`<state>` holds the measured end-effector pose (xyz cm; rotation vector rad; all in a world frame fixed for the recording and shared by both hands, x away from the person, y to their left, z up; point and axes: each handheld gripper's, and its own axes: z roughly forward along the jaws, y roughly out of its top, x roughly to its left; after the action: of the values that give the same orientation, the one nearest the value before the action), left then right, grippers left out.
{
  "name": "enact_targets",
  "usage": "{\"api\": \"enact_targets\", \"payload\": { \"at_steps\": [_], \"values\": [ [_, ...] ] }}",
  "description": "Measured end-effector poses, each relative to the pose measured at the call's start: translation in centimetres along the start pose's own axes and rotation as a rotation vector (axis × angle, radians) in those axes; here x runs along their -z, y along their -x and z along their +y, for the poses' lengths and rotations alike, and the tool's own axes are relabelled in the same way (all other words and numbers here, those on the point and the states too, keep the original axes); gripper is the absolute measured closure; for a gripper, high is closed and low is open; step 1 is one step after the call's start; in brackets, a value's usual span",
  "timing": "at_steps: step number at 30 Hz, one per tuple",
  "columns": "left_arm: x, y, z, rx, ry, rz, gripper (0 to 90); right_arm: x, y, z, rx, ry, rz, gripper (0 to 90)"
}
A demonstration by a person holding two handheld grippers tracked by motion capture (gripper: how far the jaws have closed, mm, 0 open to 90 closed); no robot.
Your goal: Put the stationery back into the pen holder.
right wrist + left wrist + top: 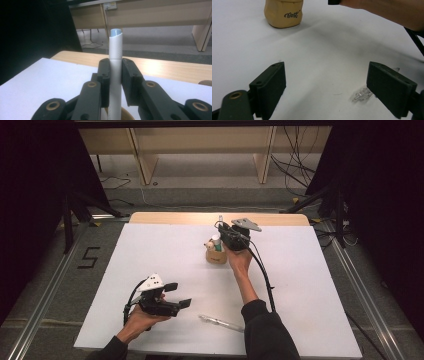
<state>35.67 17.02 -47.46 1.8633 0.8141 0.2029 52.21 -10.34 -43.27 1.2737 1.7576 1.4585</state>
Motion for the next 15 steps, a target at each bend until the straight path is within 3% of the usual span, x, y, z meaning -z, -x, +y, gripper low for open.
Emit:
{"api": "enact_targets", "payload": {
  "at_steps": [5, 15],
  "values": [
    [0.0, 0.0, 0.0, 0.002, 0.001, 0.0, 15.4, 0.2, 0.1, -0.1, 0.001, -0.012, 0.001, 77.1],
    [0.0, 0.0, 0.0, 0.001, 0.001, -0.002, 15.4, 2.2, 0.3, 1.2, -0.02, 0.013, 0.053, 58.3]
  ]
}}
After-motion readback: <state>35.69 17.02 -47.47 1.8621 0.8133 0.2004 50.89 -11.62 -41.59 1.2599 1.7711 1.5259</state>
